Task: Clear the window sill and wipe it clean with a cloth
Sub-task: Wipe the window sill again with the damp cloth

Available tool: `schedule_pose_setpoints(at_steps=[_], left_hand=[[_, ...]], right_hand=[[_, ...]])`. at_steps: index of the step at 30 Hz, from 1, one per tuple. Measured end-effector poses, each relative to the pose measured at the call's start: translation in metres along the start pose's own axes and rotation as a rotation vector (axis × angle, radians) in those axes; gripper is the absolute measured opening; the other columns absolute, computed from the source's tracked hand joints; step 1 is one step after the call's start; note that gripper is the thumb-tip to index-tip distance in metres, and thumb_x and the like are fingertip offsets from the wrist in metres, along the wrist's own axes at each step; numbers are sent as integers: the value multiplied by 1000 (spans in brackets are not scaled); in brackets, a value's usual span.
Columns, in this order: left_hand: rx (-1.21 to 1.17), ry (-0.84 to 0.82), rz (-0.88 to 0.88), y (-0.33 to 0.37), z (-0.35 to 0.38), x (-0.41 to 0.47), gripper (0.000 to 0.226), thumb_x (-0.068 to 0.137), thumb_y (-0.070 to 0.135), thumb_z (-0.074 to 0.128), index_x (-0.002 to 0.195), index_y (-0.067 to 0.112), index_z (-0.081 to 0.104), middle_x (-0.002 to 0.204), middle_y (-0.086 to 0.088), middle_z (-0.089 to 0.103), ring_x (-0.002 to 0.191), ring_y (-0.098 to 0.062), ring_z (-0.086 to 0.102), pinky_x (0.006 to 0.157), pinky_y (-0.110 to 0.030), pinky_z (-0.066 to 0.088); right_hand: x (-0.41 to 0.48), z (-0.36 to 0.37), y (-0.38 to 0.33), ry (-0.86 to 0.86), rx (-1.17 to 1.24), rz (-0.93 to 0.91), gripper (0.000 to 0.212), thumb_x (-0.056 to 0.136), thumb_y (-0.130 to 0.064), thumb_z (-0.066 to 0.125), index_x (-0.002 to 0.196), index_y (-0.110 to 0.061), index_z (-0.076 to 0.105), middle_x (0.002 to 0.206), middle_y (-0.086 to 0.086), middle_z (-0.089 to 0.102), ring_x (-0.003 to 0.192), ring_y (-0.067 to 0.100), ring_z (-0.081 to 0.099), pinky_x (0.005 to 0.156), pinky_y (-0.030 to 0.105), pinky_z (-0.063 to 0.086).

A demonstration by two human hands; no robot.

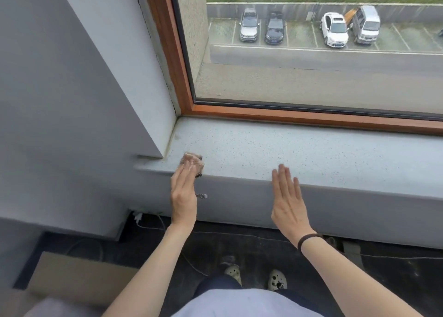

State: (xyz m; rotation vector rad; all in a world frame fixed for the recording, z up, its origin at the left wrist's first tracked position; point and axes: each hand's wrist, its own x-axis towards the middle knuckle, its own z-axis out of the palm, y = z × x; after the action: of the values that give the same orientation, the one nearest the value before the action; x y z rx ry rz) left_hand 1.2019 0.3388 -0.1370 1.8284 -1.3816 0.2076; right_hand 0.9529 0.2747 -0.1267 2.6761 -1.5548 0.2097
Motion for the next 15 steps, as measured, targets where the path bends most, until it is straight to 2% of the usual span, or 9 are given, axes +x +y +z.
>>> schedule_pose_setpoints(at_steps=[2, 5, 7, 9, 11, 13, 15], left_hand=[[-67, 145, -249, 4, -2, 4, 42, 85, -6, 58, 126, 3, 58, 129, -16, 55, 119, -25, 45, 100, -33, 44], [-251, 413, -754, 9, -6, 34, 41, 87, -9, 55, 126, 4, 57, 130, -18, 44, 119, -27, 45, 96, -20, 41], [-351, 595, -968, 7, -13, 60, 37, 86, -9, 54, 121, 1, 58, 127, -21, 38, 116, -30, 47, 86, -12, 41], [-400, 697, -1177, 9, -14, 78, 34, 88, -7, 52, 120, 3, 55, 129, -20, 35, 114, -31, 48, 78, -13, 39], [-442, 718, -1311, 24, -10, 83, 29, 89, -3, 50, 117, 5, 51, 130, -16, 36, 114, -31, 48, 79, -20, 40], [-461, 658, -1355, 41, -6, 77, 25, 90, -2, 50, 114, 7, 50, 132, -14, 37, 114, -29, 50, 81, -23, 45], [-489, 574, -1347, 43, -11, 71, 24, 93, 5, 48, 117, 7, 49, 137, -17, 36, 121, -29, 47, 91, -27, 44]], right_hand=[[11, 0, -5, -10, -16, -42, 100, 58, 16, 46, 149, -1, 9, 157, 19, 1, 145, 32, -2, 118, 40, -8], [16, -2, -5, -25, -14, -32, 97, 61, 13, 47, 149, -2, 10, 157, 19, 1, 145, 31, -3, 118, 40, -8], [15, -2, -5, -13, -13, -53, 97, 62, 12, 47, 149, -2, 8, 157, 19, 2, 146, 31, -3, 118, 40, -8], [14, -2, -2, 0, -15, -70, 96, 63, 12, 48, 149, -1, 7, 157, 19, 3, 145, 30, -2, 118, 40, -5], [14, -1, -1, 8, -15, -76, 95, 64, 11, 48, 149, -1, 7, 157, 19, 4, 145, 30, -1, 118, 40, -3], [12, -1, -1, 17, -7, -78, 94, 65, 11, 47, 149, -2, 7, 157, 19, 5, 145, 30, -1, 118, 40, -2], [10, 2, -4, 28, -3, -90, 93, 66, 11, 47, 149, -3, 7, 156, 19, 6, 145, 30, -1, 118, 40, -2]])
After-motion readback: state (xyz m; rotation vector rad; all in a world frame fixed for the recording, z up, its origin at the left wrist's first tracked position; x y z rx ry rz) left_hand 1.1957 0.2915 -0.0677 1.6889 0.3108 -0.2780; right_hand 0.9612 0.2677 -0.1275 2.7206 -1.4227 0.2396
